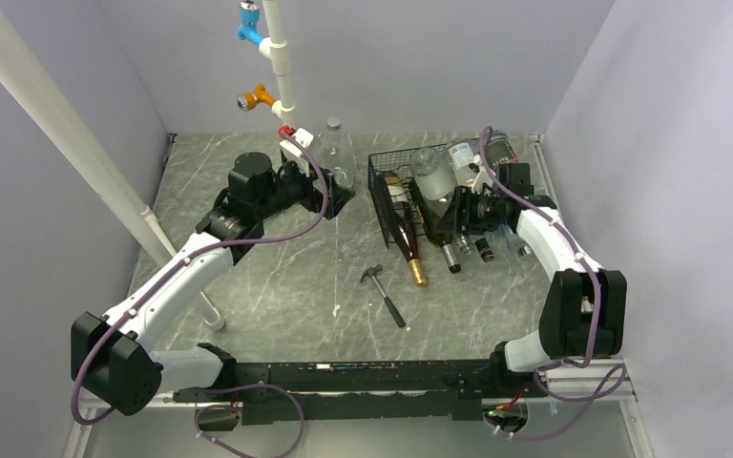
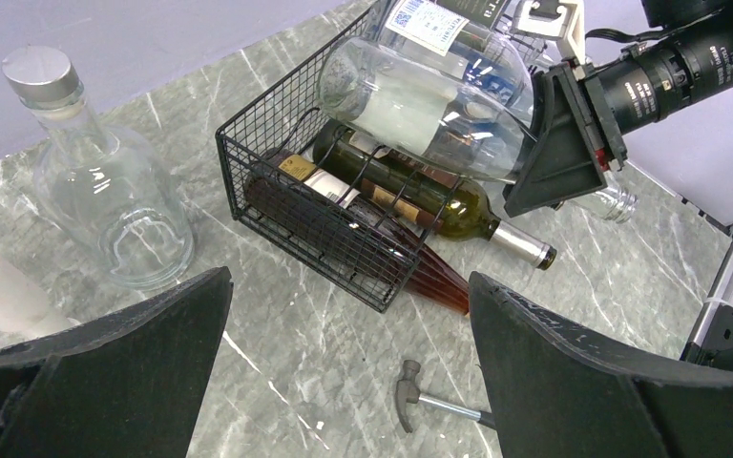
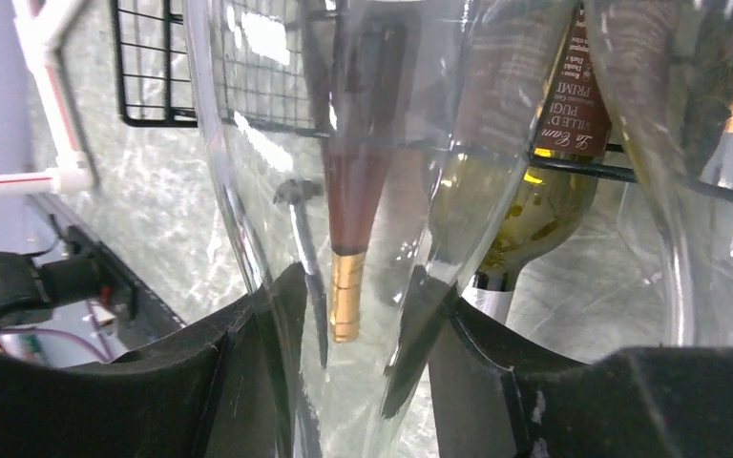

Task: Take the wine bottle off the wine rack
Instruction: Pick up the wine bottle from the wine rack.

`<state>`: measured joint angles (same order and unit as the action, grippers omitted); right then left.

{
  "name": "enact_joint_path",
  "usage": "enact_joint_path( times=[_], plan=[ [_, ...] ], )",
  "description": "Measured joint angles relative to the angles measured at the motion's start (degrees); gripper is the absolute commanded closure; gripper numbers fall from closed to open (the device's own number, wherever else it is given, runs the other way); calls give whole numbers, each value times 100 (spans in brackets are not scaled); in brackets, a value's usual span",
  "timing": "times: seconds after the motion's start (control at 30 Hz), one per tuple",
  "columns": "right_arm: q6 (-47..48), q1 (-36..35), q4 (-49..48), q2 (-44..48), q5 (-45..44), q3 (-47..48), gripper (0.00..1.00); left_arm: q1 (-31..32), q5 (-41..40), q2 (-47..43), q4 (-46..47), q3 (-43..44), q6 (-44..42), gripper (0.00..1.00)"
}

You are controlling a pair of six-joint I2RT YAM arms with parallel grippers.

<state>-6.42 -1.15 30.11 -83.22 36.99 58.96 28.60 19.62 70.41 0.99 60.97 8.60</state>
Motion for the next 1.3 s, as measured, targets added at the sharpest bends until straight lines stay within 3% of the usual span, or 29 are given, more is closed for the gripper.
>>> enact_joint_path(
  times=[0.73,1.3],
  plan=[
    [-1196,885,-271,-2,1773,2,100,11,0,0,0,0,0,1],
    [-2133,1202,-925,-2,2415,-52,100,15,2,0,0,0,-4,0]
  ],
)
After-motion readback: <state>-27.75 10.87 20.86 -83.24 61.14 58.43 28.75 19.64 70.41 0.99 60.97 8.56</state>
